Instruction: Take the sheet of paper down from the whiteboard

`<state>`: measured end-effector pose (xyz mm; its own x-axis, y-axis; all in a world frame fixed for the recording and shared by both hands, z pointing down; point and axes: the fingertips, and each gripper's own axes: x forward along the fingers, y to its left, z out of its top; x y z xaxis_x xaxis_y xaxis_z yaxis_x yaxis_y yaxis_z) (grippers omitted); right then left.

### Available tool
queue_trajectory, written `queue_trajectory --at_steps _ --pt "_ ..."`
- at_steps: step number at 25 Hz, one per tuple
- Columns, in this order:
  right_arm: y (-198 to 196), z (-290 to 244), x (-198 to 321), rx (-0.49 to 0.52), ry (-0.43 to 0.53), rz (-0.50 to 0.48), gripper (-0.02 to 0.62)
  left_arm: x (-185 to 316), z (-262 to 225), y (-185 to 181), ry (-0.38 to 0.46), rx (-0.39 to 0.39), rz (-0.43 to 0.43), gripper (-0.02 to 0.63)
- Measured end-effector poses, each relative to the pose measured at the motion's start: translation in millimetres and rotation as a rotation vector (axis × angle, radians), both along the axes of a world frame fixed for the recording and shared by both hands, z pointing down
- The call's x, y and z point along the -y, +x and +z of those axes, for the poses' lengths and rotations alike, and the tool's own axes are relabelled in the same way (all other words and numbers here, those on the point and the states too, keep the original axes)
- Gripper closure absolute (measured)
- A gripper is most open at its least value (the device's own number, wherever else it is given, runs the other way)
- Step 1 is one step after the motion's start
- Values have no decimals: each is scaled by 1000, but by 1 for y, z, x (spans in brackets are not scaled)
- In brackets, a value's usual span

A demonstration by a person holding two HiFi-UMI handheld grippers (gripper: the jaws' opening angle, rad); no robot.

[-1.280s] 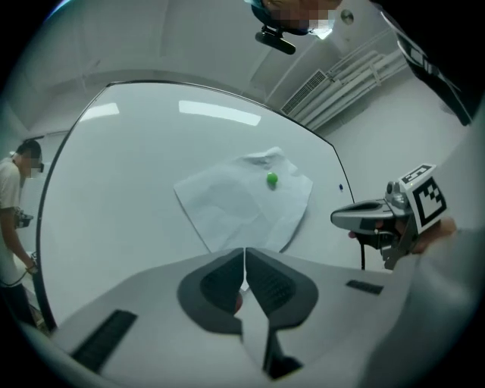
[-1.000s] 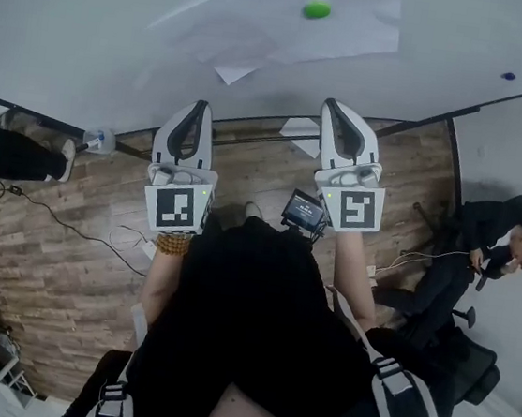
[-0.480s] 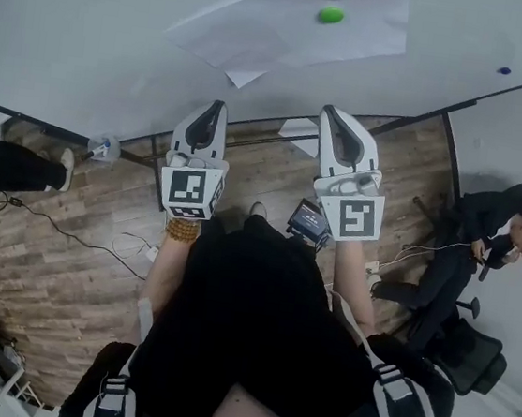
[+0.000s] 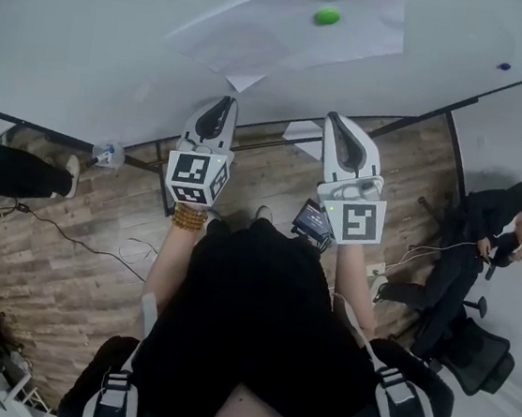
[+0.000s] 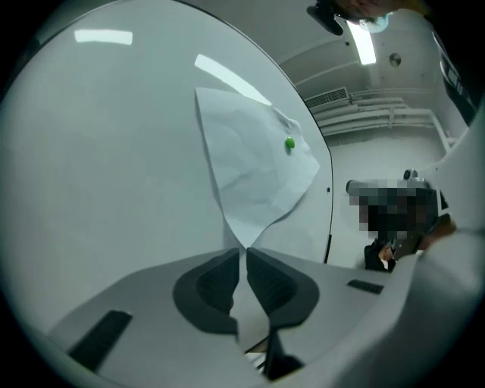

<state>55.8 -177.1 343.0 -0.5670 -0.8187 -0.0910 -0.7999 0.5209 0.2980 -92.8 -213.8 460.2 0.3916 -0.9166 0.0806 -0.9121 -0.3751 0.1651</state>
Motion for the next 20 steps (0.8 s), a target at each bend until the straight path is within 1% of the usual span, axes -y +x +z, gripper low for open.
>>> queue_trajectory --at_steps 3,7,14,17,20 --pt "-3 -2 3 -1 2 -11 597 6 5 9 -27 -24 57 572" --pt "-6 -2 6 -4 -1 -25 597 11 4 13 -36 -55 89 538" --pt "-4 1 7 -14 -6 -28 597 17 1 13 -46 -107 101 525" --pt "-3 -1 9 -16 0 -26 597 18 -4 14 -37 -127 104 525" --pt "-5 -3 9 -34 22 -26 597 19 -11 14 -21 -128 93 526"
